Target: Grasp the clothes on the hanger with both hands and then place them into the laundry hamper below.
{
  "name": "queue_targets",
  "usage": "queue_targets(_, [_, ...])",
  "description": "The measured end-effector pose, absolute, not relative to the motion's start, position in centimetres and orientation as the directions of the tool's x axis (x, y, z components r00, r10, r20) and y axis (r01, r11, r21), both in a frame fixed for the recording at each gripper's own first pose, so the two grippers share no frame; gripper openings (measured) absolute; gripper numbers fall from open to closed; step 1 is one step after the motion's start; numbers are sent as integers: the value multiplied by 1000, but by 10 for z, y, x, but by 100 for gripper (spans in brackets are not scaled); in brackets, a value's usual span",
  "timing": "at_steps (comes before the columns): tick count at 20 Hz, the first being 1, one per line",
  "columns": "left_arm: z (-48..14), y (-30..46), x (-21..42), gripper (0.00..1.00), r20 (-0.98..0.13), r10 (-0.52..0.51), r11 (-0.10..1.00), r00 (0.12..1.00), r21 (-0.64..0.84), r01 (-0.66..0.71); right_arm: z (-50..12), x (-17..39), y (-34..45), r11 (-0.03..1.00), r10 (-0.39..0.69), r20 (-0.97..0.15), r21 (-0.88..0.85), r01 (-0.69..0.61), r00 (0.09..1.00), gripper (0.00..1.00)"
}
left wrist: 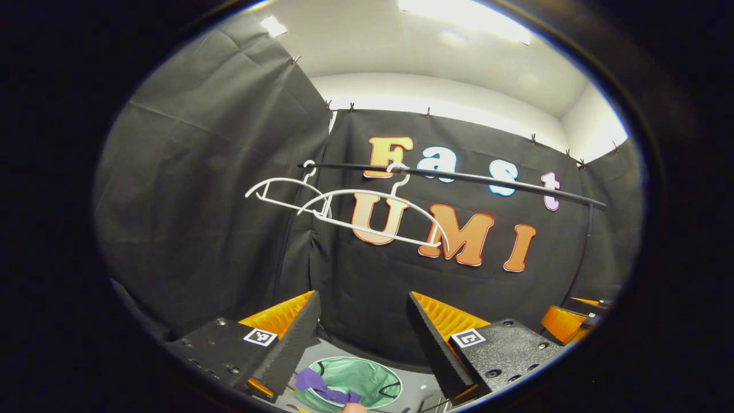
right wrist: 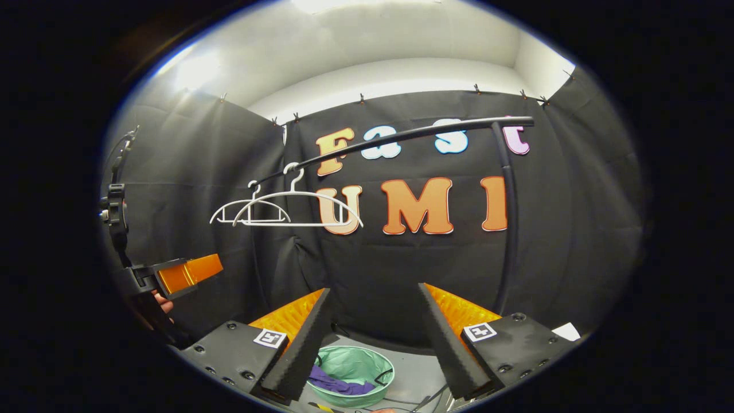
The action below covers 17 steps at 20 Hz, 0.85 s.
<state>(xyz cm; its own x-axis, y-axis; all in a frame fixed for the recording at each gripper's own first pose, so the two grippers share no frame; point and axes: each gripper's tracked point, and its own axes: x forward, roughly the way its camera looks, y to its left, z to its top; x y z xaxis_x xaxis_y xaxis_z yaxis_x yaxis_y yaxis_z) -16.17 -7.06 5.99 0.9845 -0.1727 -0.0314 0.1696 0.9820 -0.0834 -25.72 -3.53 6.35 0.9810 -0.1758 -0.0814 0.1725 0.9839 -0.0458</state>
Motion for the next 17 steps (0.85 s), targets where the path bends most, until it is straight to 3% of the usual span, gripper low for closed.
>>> queue_targets(11, [84,-88,-224,92,13,-216,973,976,-74,217,83,-321,-48,979,-206,-32,-16,205,978,87])
queue_targets(12, [82,-89,-230,95,11,-221,972,975,-77,221,83,-324,-47,979,-206,-30,-14,206,978,87])
queue_targets(17, [76,-83,-243,92,4,-221,973,975,-72,221,83,-335,-48,978,-208,-33,-21,207,978,87])
